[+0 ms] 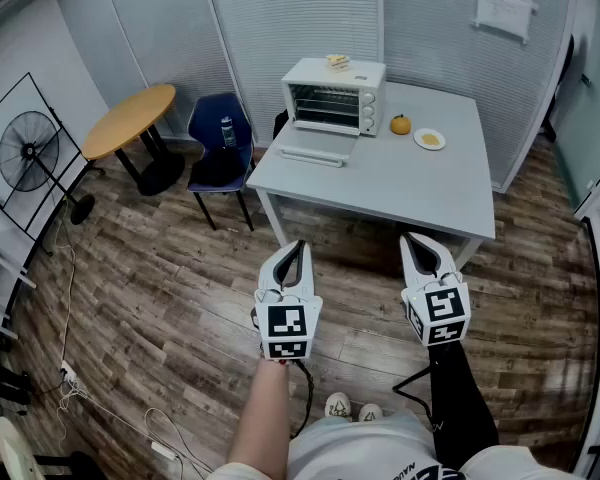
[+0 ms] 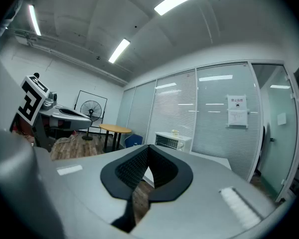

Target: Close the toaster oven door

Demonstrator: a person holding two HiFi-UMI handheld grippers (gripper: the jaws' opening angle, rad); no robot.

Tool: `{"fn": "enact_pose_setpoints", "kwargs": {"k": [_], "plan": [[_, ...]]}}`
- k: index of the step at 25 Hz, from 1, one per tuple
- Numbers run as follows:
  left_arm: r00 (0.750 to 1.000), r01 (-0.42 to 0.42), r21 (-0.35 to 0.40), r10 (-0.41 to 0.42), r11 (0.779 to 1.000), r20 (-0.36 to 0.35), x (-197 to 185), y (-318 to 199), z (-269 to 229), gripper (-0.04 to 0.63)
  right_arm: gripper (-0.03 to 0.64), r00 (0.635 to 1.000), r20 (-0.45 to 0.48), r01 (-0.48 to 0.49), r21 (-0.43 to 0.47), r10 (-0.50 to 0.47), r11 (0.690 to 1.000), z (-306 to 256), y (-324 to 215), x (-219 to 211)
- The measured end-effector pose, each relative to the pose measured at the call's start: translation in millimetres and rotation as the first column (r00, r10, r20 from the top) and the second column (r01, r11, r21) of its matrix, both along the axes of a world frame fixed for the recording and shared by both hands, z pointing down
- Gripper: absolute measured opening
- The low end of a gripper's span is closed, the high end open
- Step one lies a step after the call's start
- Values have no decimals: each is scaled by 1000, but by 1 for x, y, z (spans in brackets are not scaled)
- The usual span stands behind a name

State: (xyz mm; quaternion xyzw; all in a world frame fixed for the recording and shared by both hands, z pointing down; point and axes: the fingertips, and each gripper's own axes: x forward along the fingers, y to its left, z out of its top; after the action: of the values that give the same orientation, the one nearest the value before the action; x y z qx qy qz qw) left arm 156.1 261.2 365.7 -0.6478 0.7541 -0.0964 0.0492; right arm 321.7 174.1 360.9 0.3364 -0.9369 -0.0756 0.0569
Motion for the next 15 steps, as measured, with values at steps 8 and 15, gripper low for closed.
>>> {"fn": "enact_pose_setpoints", "kwargs": {"k": [8, 15], "plan": [[999, -31, -2, 31, 1000, -21, -21, 5, 8, 55, 3, 1000, -16, -9, -2, 9, 1000, 9, 11, -26], [999, -42, 9, 42, 999, -32, -33, 6, 4, 55, 3, 999, 33, 1, -9, -1, 1000, 2, 12, -37]]}}
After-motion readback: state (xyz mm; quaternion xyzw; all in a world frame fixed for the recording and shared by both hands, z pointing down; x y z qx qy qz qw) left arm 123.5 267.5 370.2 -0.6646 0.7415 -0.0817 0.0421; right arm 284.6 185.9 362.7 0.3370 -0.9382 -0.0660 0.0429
